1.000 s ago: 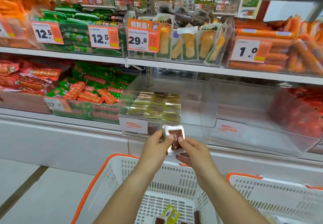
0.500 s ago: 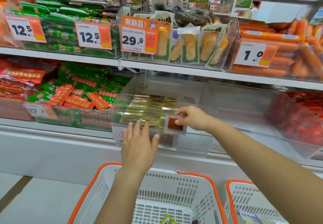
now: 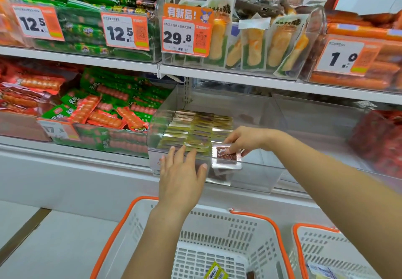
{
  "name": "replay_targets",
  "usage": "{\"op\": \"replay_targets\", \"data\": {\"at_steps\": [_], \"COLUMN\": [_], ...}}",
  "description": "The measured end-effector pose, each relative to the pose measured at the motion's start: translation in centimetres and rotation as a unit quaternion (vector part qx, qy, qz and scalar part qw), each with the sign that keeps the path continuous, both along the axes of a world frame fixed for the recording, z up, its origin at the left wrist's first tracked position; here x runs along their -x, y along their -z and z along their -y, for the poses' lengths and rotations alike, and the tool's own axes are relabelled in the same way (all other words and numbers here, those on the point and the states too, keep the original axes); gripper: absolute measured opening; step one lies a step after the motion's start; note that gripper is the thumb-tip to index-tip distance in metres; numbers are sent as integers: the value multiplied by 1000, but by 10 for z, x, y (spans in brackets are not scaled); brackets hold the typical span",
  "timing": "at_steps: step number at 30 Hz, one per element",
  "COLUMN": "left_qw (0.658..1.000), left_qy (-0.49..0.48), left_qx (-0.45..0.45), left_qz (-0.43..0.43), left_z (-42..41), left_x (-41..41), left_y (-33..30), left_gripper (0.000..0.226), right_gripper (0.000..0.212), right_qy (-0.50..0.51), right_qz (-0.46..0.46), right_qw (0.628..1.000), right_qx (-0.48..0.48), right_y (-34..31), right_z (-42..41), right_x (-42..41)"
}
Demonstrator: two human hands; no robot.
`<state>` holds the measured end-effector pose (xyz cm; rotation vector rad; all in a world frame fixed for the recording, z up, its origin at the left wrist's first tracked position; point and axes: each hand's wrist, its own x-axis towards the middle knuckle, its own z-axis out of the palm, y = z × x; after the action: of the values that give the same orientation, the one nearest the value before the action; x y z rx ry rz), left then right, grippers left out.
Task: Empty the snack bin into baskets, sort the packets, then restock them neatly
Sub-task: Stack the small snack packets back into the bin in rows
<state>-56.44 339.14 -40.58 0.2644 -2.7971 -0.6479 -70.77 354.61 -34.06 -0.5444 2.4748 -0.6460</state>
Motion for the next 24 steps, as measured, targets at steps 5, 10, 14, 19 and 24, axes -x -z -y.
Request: {"op": "replay_targets", "data": {"at_steps": [5,10,14,19,24], "left_qw": [1000,1000,1000,1000,1000], "left_qy": [2,6,6,5,9], "left_qx": [0,4,4,5,4], "left_qz": [5,12,12,10,12], "left_z": [0,2,1,1,2], "left_x": [-1,-2,-2,-3,-2], "left_y": [-2,-1,-2,-1,-1], "left_gripper": [53,53,54,54,54], "right_gripper": [12,31,10,11,29], "right_qy": [-24,2,15,35,57], "right_qz": [21,62,8,17,39], "right_qw": [999,998,1000,999,995], "right_qx": [-28,9,6,-23,-75], "right_y": [12,-1,7,21,23], "right_z": [8,1,-2,6,11], "right_x": [-5,-10,-9,-10,-8]}}
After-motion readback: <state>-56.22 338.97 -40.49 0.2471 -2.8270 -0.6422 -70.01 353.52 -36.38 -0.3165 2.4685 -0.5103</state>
